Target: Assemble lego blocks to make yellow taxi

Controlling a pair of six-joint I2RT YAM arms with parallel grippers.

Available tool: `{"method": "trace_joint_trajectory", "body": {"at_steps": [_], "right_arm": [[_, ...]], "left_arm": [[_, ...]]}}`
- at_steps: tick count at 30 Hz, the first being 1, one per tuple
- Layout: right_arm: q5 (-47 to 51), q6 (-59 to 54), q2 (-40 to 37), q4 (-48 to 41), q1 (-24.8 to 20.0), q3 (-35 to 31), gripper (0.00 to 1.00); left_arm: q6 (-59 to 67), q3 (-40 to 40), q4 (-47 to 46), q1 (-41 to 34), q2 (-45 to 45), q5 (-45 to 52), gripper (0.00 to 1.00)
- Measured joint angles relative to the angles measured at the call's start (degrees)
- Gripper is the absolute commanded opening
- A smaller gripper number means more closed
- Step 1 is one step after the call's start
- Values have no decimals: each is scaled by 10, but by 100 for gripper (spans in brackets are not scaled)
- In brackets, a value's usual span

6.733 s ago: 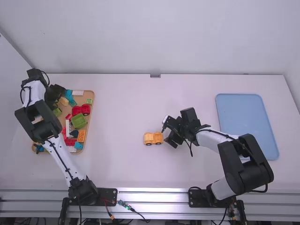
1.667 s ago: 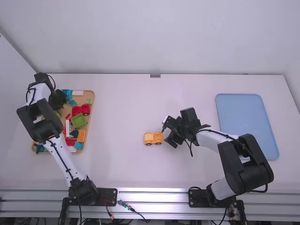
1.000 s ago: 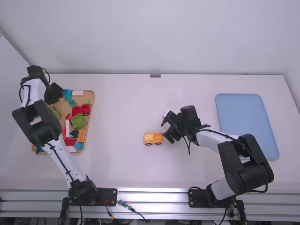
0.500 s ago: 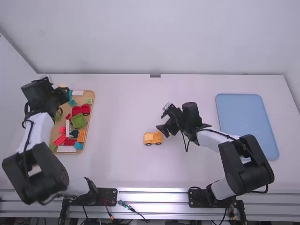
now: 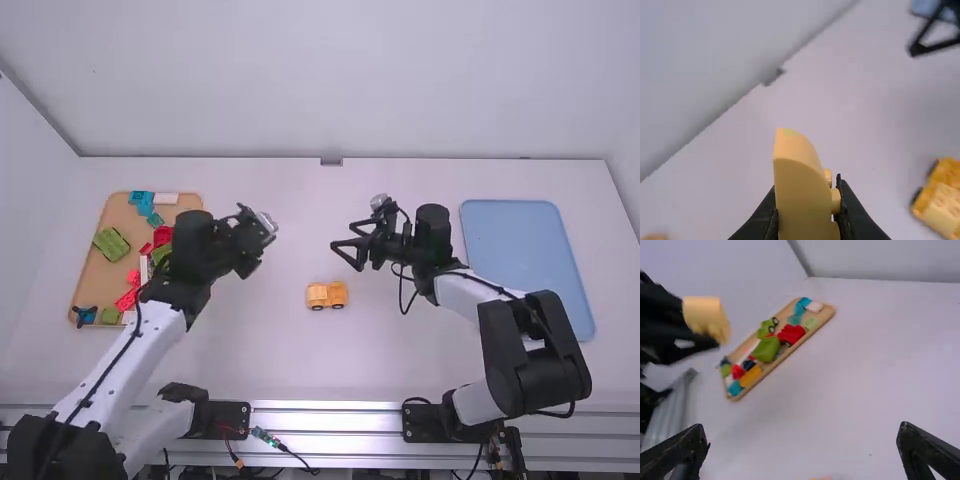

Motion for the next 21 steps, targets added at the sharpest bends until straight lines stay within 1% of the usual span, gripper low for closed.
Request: {"method": "trace_joint_trajectory", "body": {"at_steps": [1, 2, 3, 4, 6, 10, 17, 21], "right_arm": [[-20, 13, 0, 0, -2, 0, 100], [-29, 21, 0, 0, -3, 0, 99], [-40, 33, 0, -1, -3, 0, 95], [-44, 39, 0, -1, -2, 0, 95], [-56, 55, 0, -6, 2, 0, 90], [-56, 76, 0, -20, 16, 0, 82], [-36, 92, 0, -30, 31, 0, 78], [-30, 95, 0, -30, 32, 0, 76]], "left_arm": [[26, -5, -9, -24, 0, -2, 1], [36, -6, -13, -31, 0, -3, 1], [59, -9, -19, -50, 0, -5, 1], [68, -9, -20, -55, 0, -5, 1], [93, -10, -14, -77, 3, -15, 2], [115, -10, 0, -107, 16, -49, 1], [130, -10, 24, -160, 54, -126, 1], [137, -10, 38, -178, 69, -146, 1]]}}
